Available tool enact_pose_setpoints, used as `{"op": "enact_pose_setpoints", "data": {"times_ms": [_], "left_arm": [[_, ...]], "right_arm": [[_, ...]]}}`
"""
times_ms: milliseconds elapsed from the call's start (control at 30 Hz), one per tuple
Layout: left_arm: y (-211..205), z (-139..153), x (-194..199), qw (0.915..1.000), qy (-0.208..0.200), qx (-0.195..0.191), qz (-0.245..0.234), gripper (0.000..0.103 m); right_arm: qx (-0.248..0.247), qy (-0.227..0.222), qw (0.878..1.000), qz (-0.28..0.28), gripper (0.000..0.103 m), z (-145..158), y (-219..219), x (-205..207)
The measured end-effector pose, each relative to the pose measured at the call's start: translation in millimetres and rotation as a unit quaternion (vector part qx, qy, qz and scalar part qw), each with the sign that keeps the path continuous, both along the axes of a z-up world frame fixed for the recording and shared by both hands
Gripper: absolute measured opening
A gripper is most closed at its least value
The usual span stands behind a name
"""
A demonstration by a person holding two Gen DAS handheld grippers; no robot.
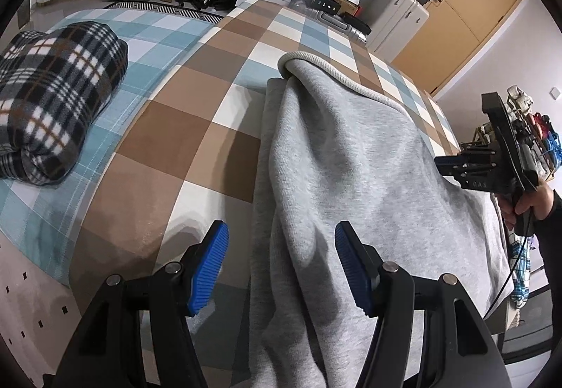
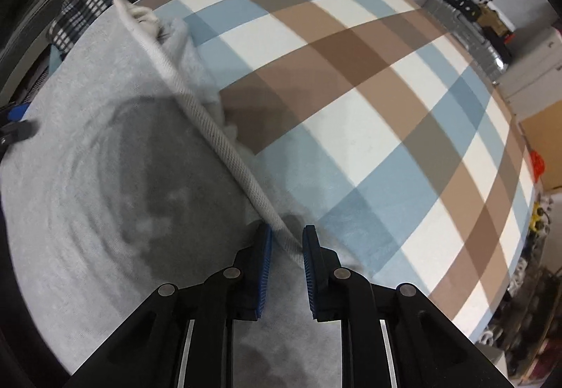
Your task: Fold large clothes
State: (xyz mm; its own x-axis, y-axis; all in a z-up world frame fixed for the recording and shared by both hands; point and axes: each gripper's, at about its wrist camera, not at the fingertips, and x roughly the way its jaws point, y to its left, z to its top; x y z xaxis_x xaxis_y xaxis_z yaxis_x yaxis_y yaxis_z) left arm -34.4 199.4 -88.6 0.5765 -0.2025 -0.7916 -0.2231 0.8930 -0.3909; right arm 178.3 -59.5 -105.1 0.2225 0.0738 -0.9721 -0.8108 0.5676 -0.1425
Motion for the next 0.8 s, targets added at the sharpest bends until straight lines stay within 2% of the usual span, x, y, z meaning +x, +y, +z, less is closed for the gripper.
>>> {"op": "enact_pose_setpoints", "data": {"times_ms": [33,67,100,200,267,467,600,633,700,733,767,800], "left_arm": [[1.2,-0.5,0.2,1.0000,0.001,-0.001,0.002,0.058],[2.6,-1.2,0.4,1.0000,0.002,-0.004,0.003,0.058],[4.2,-1.9,0.5,0.9999,0.004,-0.009,0.005,0.058],[6.5,-2.3,0.2,0.9998,0.005,-0.020,0.009,0.058],[4.9,-1.1,-1.7,0.9998,0.002,-0.020,0.006,0.058],[0.7,-1.7,0.1,0.9996,0.006,-0.028,-0.002,0.058],[0.2,-1.4,-0.5,0.9996,0.006,-0.027,-0.001,0.058],[0.7,-1.9,-0.3,0.9996,0.007,-0.028,0.000,0.058],[1.2,-3.0,0.2,0.9995,0.009,-0.032,0.001,0.058],[1.0,-3.3,0.6,0.9994,0.010,-0.033,0.001,0.058],[0.4,-3.3,1.0,0.9994,0.010,-0.033,0.001,0.058],[-0.7,-3.2,0.9,0.9995,0.011,-0.031,-0.001,0.058]], "right_arm": [[-0.006,-0.004,1.000,0.000,0.029,-1.8,1.8,1.4],[-0.012,-0.012,1.000,0.003,0.039,-2.6,3.7,1.5],[-0.014,-0.014,1.000,0.008,0.041,-2.5,4.7,0.8],[0.004,0.010,1.000,0.015,0.041,1.2,4.2,0.8],[0.037,0.054,0.998,0.017,0.041,3.6,0.8,4.4],[0.053,0.053,0.997,0.008,0.045,-5.5,2.9,7.5],[0.053,0.021,0.998,-0.001,0.045,-8.5,7.0,7.1],[0.046,0.002,0.999,0.010,0.043,-6.4,10.5,1.0],[0.040,-0.026,0.998,0.027,0.019,-2.8,16.5,-6.8],[0.033,-0.049,0.998,0.019,0.012,-0.8,18.6,-7.3],[0.022,-0.074,0.997,0.001,0.006,-0.6,18.0,-2.8],[0.027,-0.073,0.997,-0.018,0.006,-1.1,15.1,3.8]]}}
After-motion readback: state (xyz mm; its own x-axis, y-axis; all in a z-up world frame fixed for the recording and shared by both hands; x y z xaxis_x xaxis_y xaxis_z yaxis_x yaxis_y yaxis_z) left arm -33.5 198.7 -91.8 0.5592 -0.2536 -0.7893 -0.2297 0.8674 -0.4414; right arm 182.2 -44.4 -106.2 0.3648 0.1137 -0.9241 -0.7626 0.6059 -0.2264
